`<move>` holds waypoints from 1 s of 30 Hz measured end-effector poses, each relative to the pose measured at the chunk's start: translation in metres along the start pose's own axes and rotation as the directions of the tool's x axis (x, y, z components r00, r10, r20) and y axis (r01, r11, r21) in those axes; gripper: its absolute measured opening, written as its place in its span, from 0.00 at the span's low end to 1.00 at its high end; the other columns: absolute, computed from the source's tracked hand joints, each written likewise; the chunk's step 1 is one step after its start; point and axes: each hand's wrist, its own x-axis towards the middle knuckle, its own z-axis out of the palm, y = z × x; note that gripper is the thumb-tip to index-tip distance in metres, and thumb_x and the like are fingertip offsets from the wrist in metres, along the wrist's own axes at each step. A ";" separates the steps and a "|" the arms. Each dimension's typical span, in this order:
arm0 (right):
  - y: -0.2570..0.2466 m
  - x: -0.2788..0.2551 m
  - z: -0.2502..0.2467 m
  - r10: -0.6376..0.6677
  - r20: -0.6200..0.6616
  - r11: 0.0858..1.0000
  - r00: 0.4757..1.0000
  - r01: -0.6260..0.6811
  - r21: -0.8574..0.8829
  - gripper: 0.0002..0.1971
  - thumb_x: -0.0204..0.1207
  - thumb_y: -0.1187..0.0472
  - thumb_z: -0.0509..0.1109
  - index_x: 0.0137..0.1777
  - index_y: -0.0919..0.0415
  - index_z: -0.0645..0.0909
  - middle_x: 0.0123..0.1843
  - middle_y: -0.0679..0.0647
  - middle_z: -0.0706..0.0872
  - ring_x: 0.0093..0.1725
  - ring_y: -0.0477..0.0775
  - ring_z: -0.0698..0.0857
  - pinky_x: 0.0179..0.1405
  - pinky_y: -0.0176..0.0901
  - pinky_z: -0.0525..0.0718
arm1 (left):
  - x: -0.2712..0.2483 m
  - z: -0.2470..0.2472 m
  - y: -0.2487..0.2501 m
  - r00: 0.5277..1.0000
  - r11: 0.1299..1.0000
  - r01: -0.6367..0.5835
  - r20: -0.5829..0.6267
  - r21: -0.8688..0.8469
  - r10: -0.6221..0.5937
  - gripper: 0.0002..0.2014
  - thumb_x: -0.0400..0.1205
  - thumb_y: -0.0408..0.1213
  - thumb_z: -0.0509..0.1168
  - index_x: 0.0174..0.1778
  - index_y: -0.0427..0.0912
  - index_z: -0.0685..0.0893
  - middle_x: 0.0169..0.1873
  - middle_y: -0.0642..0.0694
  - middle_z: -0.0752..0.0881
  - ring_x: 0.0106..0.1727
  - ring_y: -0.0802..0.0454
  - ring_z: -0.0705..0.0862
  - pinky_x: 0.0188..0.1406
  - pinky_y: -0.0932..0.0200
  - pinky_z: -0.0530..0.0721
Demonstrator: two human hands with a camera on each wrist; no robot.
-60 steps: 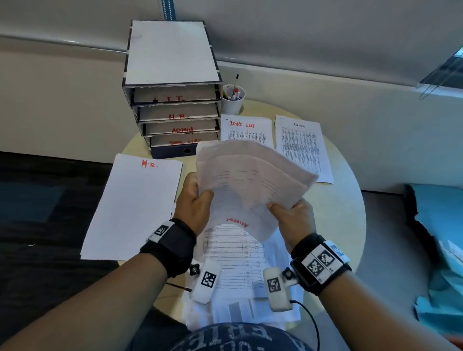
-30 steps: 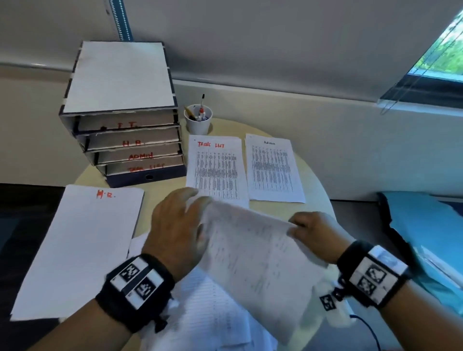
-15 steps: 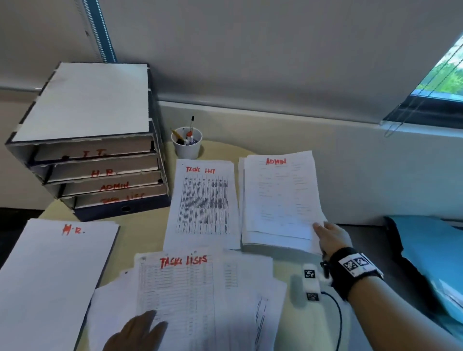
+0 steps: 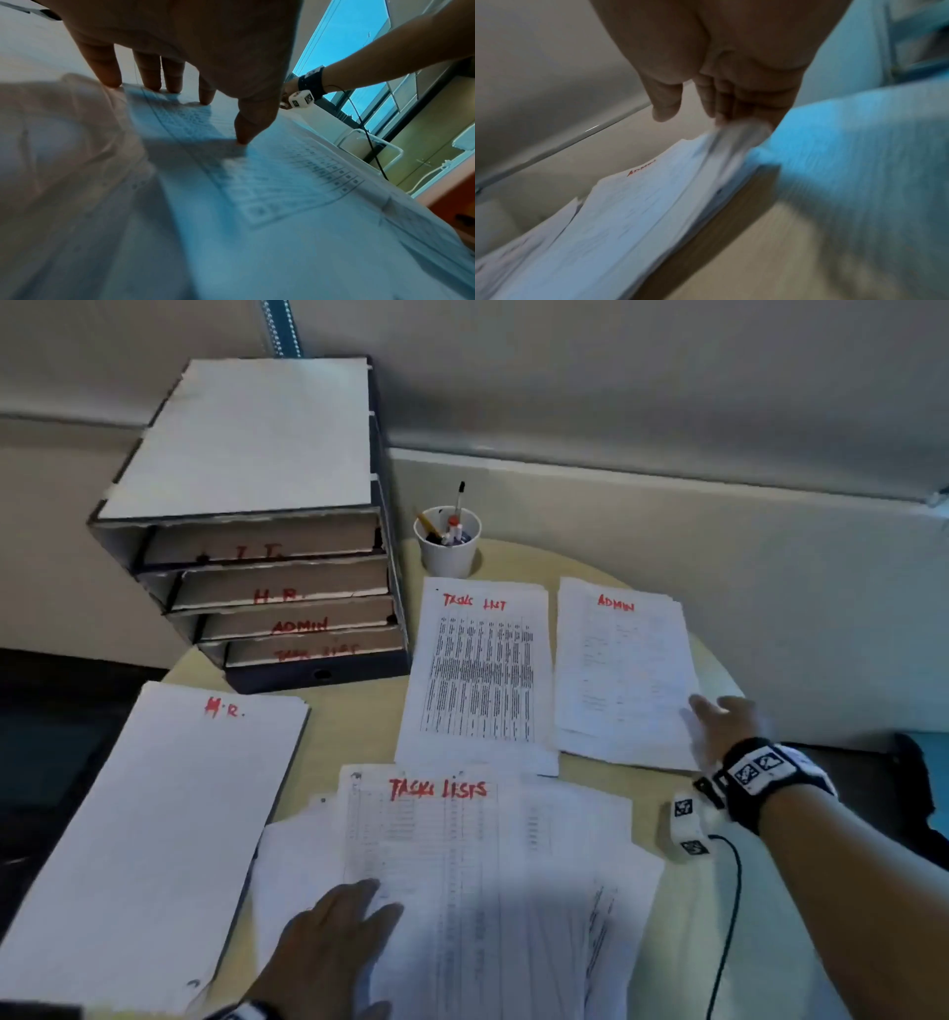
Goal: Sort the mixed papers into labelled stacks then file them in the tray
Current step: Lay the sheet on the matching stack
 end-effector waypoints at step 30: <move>0.026 -0.321 0.090 -0.146 0.239 0.988 0.960 0.154 -0.014 0.39 0.71 0.44 0.77 0.81 0.49 0.66 0.77 0.53 0.71 0.73 0.54 0.76 0.74 0.53 0.76 | -0.017 -0.062 -0.016 0.879 0.525 0.157 -0.125 -0.836 -0.461 0.11 0.74 0.31 0.76 0.33 0.47 0.80 0.29 0.54 0.78 0.33 0.54 0.76 0.35 0.63 0.74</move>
